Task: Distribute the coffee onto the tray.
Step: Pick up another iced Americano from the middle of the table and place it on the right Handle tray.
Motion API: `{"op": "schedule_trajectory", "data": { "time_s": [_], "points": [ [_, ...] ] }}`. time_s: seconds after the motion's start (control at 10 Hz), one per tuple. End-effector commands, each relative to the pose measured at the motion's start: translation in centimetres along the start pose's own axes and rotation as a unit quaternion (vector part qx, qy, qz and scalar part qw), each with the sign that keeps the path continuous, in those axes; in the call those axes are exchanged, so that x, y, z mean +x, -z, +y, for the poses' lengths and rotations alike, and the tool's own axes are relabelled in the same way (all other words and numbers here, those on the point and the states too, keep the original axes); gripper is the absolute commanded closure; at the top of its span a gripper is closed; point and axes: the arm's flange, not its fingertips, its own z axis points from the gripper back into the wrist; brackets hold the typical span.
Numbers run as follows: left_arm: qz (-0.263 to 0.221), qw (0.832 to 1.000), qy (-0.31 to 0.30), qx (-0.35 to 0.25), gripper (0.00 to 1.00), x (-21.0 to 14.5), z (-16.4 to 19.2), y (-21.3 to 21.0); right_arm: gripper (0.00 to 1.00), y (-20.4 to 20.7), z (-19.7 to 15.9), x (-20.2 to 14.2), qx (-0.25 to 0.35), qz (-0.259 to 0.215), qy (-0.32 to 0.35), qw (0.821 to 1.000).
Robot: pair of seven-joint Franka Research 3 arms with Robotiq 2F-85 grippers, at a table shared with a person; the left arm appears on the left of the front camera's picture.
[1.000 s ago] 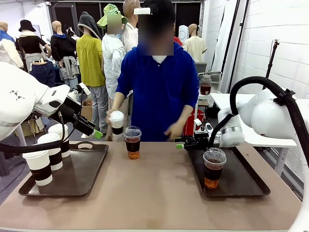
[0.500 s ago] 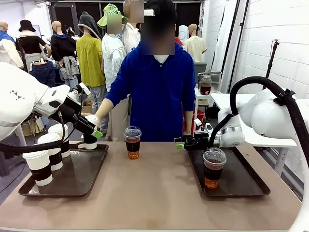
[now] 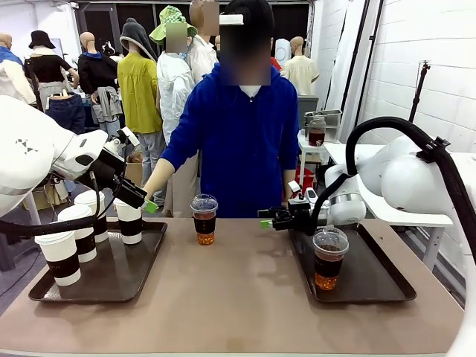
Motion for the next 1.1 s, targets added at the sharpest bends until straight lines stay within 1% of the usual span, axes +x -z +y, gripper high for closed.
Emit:
{"op": "schedule_trajectory", "data": {
  "time_s": [0.0, 0.2, 0.4, 0.5, 0.8, 1.0],
  "points": [
    [-0.005, 1.000, 0.005, -0.007, 0.00, -0.2, 0.3, 0.1, 0.00, 2.3, -1.5, 0.3, -0.010, 0.000, -0.014, 1.000],
    [-0.005, 1.000, 0.005, -0.007, 0.00, -0.2, 0.3, 0.1, 0.00, 4.8, -2.5, 1.0, -0.017, 0.002, -0.023, 1.000],
    [-0.005, 1.000, 0.005, -0.007, 0.00, -0.2, 0.3, 0.1, 0.00, 6.3, -3.2, 1.2, -0.021, 0.005, -0.028, 0.999],
    [-0.005, 1.000, 0.005, -0.007, 0.00, -0.2, 0.3, 0.1, 0.00, 6.8, -3.6, 1.1, -0.025, -0.001, -0.029, 0.999],
    [-0.005, 1.000, 0.005, -0.007, 0.00, -0.2, 0.3, 0.1, 0.00, 7.5, -4.4, 0.8, -0.032, -0.005, -0.030, 0.999],
    [-0.005, 1.000, 0.005, -0.007, 0.00, -0.2, 0.3, 0.1, 0.00, 7.1, -4.0, 0.9, -0.021, -0.003, -0.031, 0.999]
  ]
}}
